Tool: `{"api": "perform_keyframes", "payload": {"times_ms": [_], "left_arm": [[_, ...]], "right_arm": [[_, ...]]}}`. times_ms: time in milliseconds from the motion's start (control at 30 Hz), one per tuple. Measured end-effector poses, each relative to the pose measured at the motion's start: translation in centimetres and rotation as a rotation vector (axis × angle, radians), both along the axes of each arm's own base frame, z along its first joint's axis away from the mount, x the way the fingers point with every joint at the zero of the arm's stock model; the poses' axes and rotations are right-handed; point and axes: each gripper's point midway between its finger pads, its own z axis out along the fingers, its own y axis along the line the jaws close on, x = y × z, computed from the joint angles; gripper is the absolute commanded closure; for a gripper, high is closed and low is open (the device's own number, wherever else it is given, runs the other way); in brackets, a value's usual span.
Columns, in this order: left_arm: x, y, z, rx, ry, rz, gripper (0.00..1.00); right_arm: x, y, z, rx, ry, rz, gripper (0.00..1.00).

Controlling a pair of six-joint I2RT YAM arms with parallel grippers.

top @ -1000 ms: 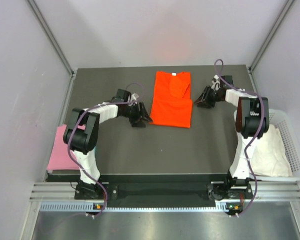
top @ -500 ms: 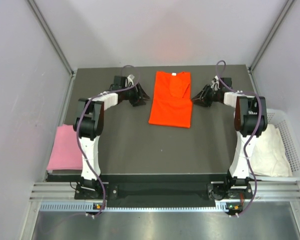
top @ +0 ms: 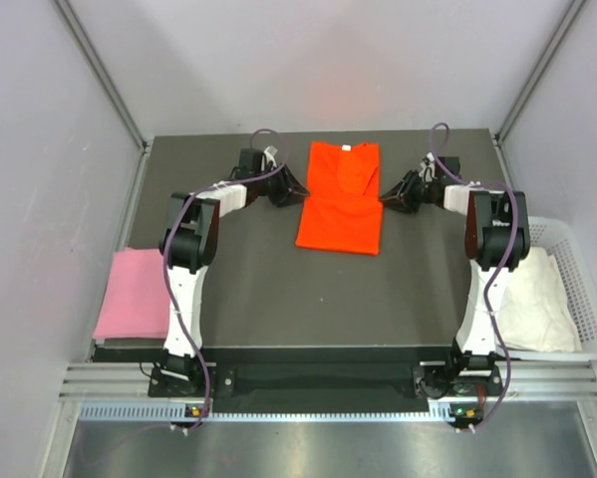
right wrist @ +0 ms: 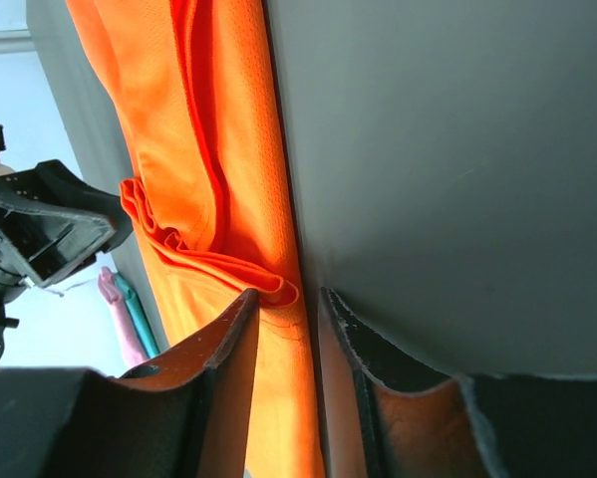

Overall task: Fold and stack the t-shirts
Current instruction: Fold the tshirt

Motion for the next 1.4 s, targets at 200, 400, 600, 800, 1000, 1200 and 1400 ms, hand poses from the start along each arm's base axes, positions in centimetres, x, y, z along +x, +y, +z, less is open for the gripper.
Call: {"api": "perform_keyframes", "payload": {"times_ms": [200,400,600,800,1000,1200,1400], "left_arm": [[0.2,-0.4,-0.8,-0.007,0.022,0.009,0.70],[0.8,-0.7,-0.5,-0.022,0.019,0.018,0.81],[1.1,-0.7,-0.3,-0.015,0.013,0.034,1.00],[1.2,-0.5,-0.6,0.004,0.021,0.054,1.00],[1.4,-0.2,0.1,0.018,0.004,0.069,1.00],[1.9,0.0,0.7,0.018,-0.002,0.084,1.00],[3.3,-0.1,1.7,0.016,-0.026,0.101,0.94]], "right_arm": [[0.0,0.0,0.0,-0.001,0.001,0.000,0.84],[0.0,0.0,0.1,0.009,0.011,-0.008,0.90],[-0.1,0.1,0.1,0.015,0.012,-0.005,1.00],[0.0,0.3,0.8,0.037,0.006,-0.005,1.00],[0.4,0.4,2.9,0.045,-0.033,-0.008,1.00],[1.8,0.5,4.9,0.053,-0.083,-0.005,1.00],[3.2,0.7,5.1,0.049,-0.107,0.006,0.98]]}}
